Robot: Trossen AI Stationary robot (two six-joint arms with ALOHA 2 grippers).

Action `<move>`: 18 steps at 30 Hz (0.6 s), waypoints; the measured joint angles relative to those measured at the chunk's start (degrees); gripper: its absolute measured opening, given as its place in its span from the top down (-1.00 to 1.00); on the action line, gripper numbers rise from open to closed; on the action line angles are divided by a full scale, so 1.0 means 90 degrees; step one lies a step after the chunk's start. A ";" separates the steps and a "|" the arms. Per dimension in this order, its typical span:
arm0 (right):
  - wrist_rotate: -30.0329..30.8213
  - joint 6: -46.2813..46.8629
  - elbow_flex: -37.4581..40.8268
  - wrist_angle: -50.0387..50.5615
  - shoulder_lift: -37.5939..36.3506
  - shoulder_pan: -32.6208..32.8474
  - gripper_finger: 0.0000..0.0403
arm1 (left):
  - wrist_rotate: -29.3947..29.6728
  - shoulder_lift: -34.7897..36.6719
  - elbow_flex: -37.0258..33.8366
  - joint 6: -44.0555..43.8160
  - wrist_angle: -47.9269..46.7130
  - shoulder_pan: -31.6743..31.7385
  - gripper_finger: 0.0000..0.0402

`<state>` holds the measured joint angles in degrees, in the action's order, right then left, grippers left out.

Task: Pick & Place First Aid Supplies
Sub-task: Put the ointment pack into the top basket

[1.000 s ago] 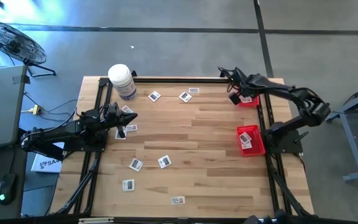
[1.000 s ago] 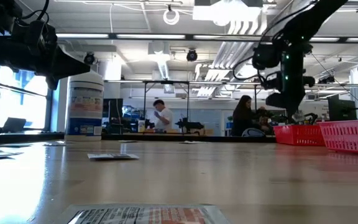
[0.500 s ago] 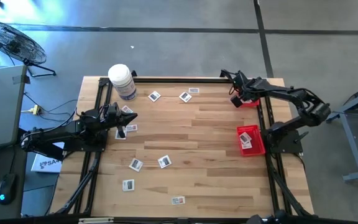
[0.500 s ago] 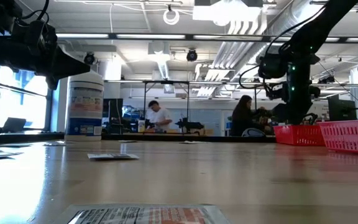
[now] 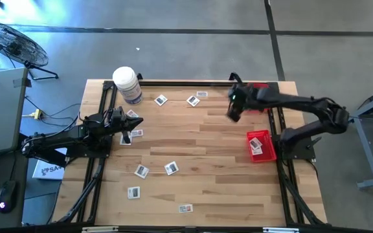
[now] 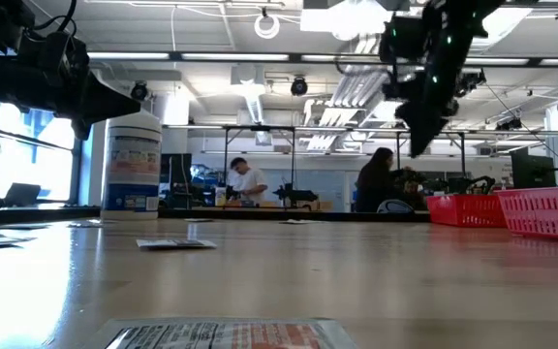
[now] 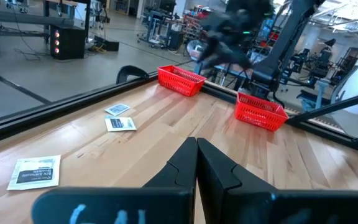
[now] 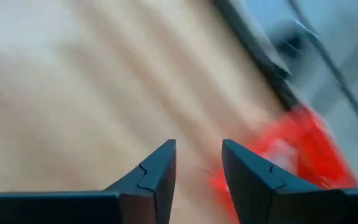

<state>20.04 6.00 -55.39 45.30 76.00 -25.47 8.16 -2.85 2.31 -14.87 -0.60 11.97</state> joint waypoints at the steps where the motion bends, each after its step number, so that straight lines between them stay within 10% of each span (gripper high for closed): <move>1: -0.0280 -0.0005 -0.0016 -0.0220 -0.0001 0.0380 0.39 | -0.0001 0.0000 0.0001 -0.0002 -0.0002 0.0000 1.00; 18: -0.3266 -0.0676 -0.0007 -0.6739 0.2516 0.5097 0.38 | 0.0000 0.0000 0.0002 0.0000 0.0000 0.0000 1.00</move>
<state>-9.35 -0.08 -55.46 -15.35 98.64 20.40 8.16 -2.85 2.33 -14.88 -0.60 11.97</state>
